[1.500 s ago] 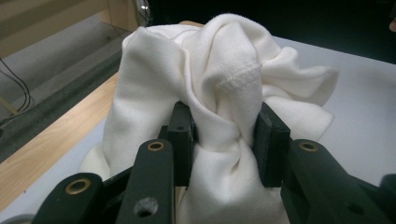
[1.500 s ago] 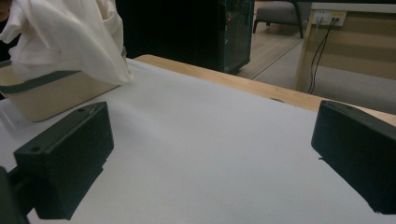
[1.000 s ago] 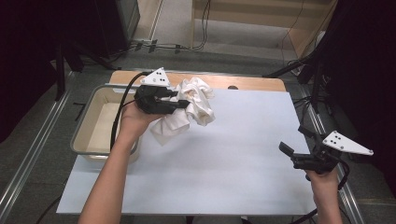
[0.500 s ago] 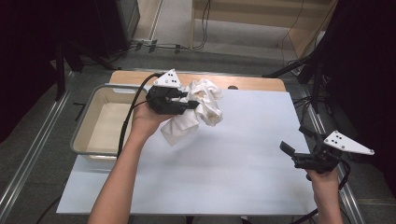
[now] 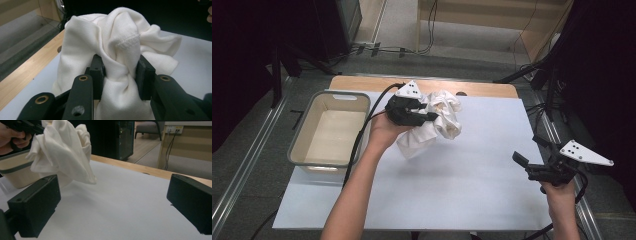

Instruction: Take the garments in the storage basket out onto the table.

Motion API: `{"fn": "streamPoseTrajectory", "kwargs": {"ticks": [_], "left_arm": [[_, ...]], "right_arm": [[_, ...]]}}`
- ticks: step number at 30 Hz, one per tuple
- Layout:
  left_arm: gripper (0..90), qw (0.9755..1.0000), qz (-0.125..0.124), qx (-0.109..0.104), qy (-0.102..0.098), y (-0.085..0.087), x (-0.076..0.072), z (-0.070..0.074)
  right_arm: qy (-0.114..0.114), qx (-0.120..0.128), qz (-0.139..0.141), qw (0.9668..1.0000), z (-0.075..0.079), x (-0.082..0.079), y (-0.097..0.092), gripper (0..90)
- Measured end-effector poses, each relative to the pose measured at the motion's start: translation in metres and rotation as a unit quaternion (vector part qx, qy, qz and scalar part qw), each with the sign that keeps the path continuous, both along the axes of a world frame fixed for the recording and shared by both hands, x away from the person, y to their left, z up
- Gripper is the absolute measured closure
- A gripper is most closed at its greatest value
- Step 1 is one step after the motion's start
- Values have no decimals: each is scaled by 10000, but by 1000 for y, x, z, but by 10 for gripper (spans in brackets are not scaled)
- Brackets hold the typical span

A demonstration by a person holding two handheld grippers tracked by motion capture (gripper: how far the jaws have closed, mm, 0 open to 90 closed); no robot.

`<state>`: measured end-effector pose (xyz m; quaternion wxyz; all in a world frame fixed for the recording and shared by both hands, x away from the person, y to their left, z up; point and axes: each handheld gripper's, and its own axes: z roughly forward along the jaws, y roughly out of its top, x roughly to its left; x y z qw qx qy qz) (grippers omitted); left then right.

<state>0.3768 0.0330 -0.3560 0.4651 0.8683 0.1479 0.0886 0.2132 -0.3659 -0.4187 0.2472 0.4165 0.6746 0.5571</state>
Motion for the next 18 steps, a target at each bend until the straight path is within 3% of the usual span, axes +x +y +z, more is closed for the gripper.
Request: {"fn": "streamPoseTrajectory", "kwargs": {"ticks": [18], "left_arm": [[655,9987,-126,408,286,-35,10,-35]], "right_arm": [[8,11,56,10000,0,0,0,0]]}}
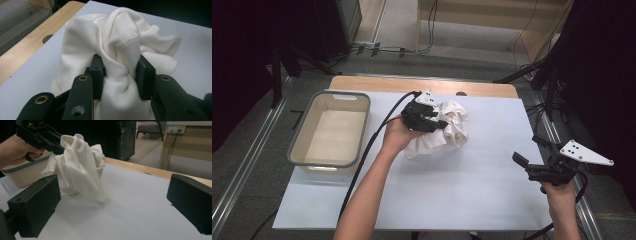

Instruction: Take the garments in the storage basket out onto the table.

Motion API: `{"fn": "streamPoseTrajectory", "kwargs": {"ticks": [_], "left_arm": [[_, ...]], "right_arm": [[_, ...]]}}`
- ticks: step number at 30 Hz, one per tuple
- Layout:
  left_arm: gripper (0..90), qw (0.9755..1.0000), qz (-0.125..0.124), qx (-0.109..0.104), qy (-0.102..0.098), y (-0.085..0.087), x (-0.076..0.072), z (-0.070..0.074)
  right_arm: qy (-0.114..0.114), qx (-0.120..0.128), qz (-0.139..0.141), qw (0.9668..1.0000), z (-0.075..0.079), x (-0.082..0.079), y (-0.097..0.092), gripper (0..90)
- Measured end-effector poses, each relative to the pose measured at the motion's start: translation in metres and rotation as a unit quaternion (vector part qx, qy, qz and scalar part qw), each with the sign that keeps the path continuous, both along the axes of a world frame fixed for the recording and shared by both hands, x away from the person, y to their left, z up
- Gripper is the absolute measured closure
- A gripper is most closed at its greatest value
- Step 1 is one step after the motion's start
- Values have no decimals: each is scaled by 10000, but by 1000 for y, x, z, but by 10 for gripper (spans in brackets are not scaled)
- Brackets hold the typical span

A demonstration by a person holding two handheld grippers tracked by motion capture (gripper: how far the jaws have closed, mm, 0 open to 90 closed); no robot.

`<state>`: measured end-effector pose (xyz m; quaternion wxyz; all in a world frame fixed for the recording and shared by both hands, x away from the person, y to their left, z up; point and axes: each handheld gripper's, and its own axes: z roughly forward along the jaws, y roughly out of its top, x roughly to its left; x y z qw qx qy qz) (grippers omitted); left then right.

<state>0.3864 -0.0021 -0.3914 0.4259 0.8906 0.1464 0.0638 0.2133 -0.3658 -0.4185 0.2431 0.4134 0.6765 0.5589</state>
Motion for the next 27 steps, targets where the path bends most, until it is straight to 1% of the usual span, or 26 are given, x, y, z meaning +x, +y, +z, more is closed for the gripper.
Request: {"fn": "streamPoseTrajectory", "kwargs": {"ticks": [5,7,9,17,18,21,27], "left_arm": [[653,9999,-27,131,60,-9,2,-10],[653,9999,-26,133,103,-11,3,-13],[653,9997,-31,191,113,-14,3,-16],[651,9995,-26,223,244,-24,6,-28],[651,9994,-39,259,236,-26,6,-29],[649,9993,-49,237,274,-30,5,-33],[645,9989,-79,366,284,-40,5,-40]], "right_arm": [[0,5,4,10000,0,0,0,0],[7,18,-4,10000,0,0,0,0],[1,19,-3,10000,0,0,0,0],[13,13,14,10000,0,1,0,0],[14,21,13,10000,0,1,0,0],[28,27,10,10000,-1,1,0,0],[22,47,17,10000,0,1,-1,0]]}}
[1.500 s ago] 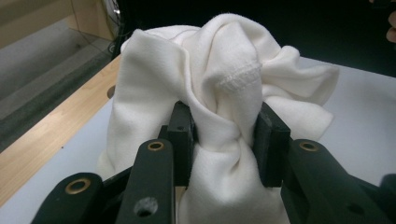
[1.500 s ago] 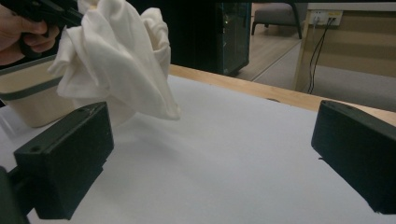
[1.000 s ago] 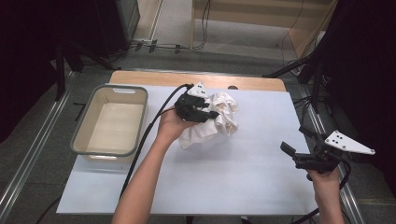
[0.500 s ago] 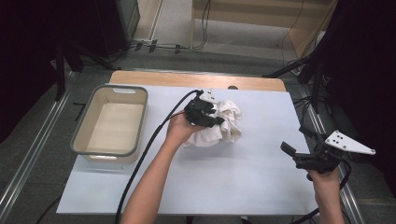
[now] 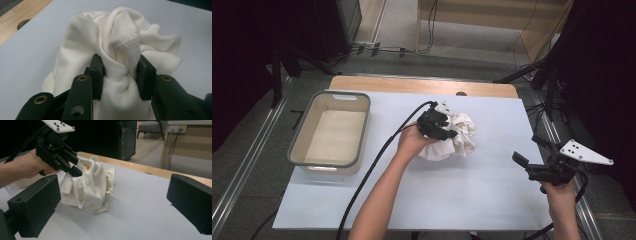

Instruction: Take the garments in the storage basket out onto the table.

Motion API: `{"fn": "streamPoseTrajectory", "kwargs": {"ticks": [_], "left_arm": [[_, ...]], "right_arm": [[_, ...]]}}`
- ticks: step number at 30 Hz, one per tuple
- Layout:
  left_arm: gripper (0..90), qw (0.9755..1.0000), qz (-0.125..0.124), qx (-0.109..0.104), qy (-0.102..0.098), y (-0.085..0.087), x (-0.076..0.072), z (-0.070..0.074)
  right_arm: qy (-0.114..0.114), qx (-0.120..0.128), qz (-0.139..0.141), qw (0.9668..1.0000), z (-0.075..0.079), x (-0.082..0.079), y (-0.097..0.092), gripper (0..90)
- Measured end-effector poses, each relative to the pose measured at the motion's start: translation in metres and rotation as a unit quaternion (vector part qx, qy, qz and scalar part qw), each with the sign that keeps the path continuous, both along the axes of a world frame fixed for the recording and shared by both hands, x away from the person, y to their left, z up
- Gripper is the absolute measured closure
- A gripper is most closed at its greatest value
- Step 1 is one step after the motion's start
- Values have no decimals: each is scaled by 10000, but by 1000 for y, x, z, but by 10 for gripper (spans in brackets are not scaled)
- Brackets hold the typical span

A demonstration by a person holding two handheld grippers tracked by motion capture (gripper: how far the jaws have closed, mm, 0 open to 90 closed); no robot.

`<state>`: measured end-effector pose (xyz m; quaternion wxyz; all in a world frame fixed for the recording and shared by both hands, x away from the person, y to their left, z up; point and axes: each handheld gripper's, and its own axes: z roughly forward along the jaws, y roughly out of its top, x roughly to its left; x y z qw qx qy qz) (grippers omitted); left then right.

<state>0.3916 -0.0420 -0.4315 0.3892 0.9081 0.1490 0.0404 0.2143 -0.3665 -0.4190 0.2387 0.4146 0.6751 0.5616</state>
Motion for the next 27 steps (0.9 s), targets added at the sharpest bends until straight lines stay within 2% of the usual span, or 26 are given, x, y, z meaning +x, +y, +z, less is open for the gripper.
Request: {"fn": "streamPoseTrajectory", "kwargs": {"ticks": [6,10,15,18,22,25,27], "left_arm": [[621,9999,-21,104,49,-4,1,-4],[581,9999,-10,102,64,-5,1,-5],[514,9996,-102,77,270,-6,2,-7],[467,9994,-110,117,316,-5,3,-8],[348,9991,-95,67,407,-5,4,-8],[117,9989,-8,-61,460,-5,4,-7],[0,9987,57,-117,492,-4,4,-6]], "right_arm": [[-9,3,15,10000,0,0,-1,0],[-10,15,17,10000,0,0,-1,0],[-3,9,25,10000,0,0,-1,0],[-1,14,24,10000,0,0,-1,0],[-2,19,22,10000,0,0,-1,0],[15,21,25,10000,0,1,-1,0],[28,17,28,10000,-1,1,0,0]]}}
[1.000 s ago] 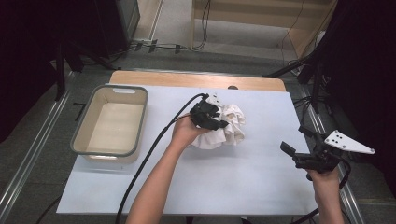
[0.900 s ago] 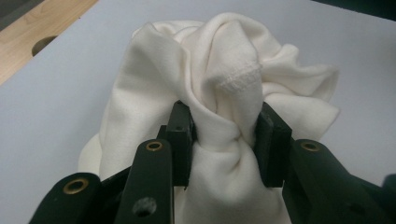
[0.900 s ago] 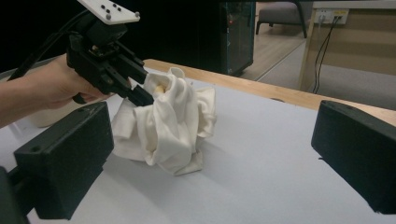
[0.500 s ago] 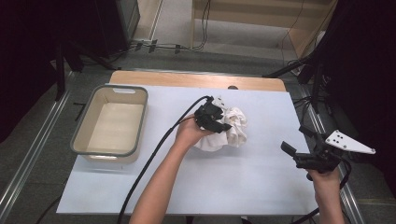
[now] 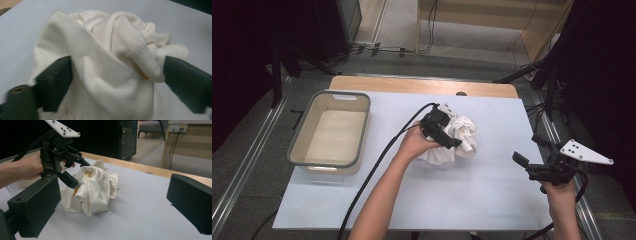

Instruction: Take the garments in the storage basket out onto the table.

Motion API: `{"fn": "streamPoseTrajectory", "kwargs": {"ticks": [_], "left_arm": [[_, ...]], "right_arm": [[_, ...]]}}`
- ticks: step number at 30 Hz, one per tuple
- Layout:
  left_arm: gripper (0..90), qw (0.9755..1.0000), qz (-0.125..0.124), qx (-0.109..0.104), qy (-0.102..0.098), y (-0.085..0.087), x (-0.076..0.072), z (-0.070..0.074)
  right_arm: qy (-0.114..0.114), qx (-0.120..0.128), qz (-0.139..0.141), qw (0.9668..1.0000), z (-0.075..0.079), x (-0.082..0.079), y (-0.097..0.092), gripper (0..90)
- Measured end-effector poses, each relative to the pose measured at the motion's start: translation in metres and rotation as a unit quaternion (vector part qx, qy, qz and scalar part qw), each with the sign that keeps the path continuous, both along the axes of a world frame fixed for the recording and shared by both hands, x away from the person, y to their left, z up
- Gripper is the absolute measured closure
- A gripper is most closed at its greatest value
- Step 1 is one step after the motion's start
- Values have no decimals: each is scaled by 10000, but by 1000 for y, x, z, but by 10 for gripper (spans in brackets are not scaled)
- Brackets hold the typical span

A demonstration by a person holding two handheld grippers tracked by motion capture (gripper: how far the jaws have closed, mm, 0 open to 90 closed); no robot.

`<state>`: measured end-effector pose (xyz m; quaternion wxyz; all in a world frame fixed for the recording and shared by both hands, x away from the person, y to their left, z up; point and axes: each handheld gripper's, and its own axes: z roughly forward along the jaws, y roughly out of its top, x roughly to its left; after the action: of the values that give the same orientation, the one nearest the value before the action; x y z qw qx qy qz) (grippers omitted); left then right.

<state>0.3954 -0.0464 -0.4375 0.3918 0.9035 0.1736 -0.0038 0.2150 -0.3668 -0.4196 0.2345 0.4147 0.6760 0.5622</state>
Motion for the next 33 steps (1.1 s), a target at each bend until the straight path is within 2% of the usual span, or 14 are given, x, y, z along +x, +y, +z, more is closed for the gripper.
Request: {"fn": "streamPoseTrajectory", "kwargs": {"ticks": [5,7,15,19,25,29,33], "left_arm": [[0,10000,27,57,-73,2,-4,7],[0,9997,65,130,-181,4,-6,11],[0,9989,83,34,-464,14,-19,33],[0,9981,212,-110,-561,24,-23,40],[0,9971,427,-309,-554,45,-27,47],[0,9948,620,-490,-646,61,-33,53],[0,9928,721,-564,-767,74,-40,57]], "right_arm": [[-4,-18,13,10000,0,0,0,0],[0,-20,15,10000,-1,0,0,0],[21,-48,15,10000,-1,1,2,0],[17,-50,15,10000,-1,1,3,0],[18,-66,12,10000,-1,1,4,0],[4,-86,18,10000,-1,1,4,0],[-8,-72,34,10000,-1,1,5,0]]}}
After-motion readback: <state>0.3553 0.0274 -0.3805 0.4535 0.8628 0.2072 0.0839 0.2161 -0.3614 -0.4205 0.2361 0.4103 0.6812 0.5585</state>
